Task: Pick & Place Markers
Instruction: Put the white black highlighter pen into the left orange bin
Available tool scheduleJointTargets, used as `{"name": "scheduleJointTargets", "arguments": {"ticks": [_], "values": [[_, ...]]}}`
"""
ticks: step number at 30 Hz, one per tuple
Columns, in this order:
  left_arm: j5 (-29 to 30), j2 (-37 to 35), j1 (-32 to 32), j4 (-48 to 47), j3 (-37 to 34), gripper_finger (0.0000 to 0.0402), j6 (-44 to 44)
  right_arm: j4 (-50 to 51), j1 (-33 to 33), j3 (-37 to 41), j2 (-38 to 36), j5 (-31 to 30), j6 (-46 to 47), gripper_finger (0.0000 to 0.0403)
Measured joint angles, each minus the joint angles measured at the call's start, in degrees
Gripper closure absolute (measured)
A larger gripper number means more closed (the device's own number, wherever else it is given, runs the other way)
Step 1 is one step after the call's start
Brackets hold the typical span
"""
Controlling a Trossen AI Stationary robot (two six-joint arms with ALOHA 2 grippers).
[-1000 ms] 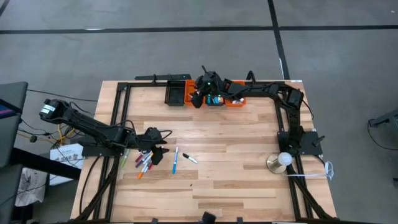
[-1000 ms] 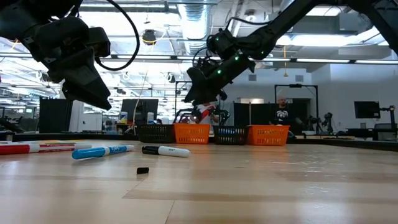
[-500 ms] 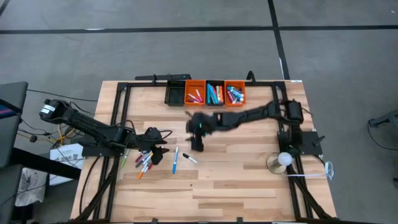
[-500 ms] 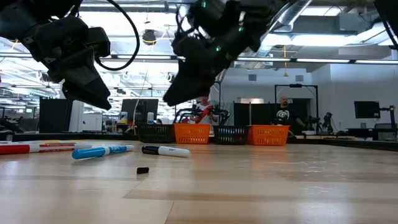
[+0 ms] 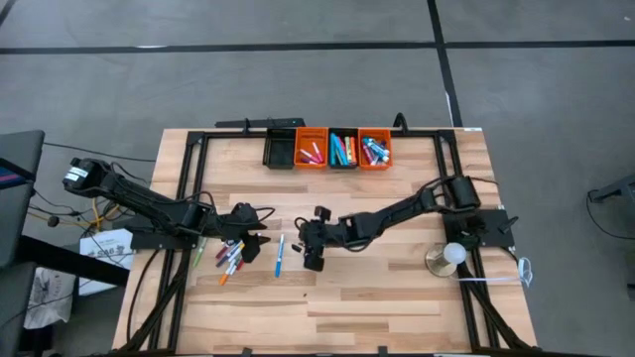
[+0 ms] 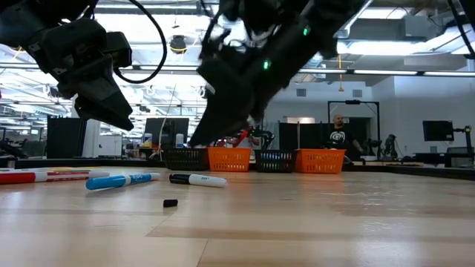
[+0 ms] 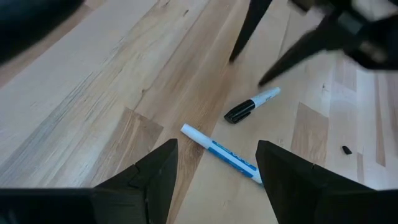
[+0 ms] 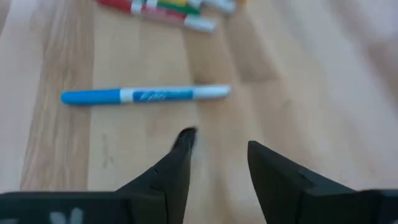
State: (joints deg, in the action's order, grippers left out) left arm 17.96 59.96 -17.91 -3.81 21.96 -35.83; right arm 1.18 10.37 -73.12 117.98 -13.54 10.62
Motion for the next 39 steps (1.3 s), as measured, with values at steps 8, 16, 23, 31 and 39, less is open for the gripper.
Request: {"name": "scheduleJointTargets", "arguments": {"ticks": [8,16,23,31,39], "values": [[0.00,0.04,0.02,-0.02,0.00,0.0188,-0.01,-1.26,-0.79,0.04,2.29,3.85,1.41,0.0188],[0.00,0.04,0.00,0.00,0.00,0.0188,0.00,-3.49,-0.07,-0.03,2.96,4.64,1.41,0.0159],[0.00,0.06,0.00,0.00,0.00,0.0188,-0.38,-3.90,0.11,-0.05,5.54,6.01,1.23,0.0159],[3.43,0.09,-0.25,0.33,0.00,0.0188,-0.46,-5.78,0.04,-0.31,8.38,5.05,2.80,0.0167],[4.96,0.09,-1.86,0.44,0.00,0.0188,-0.85,-5.24,0.09,-0.20,8.45,4.81,4.38,0.0268]]}}
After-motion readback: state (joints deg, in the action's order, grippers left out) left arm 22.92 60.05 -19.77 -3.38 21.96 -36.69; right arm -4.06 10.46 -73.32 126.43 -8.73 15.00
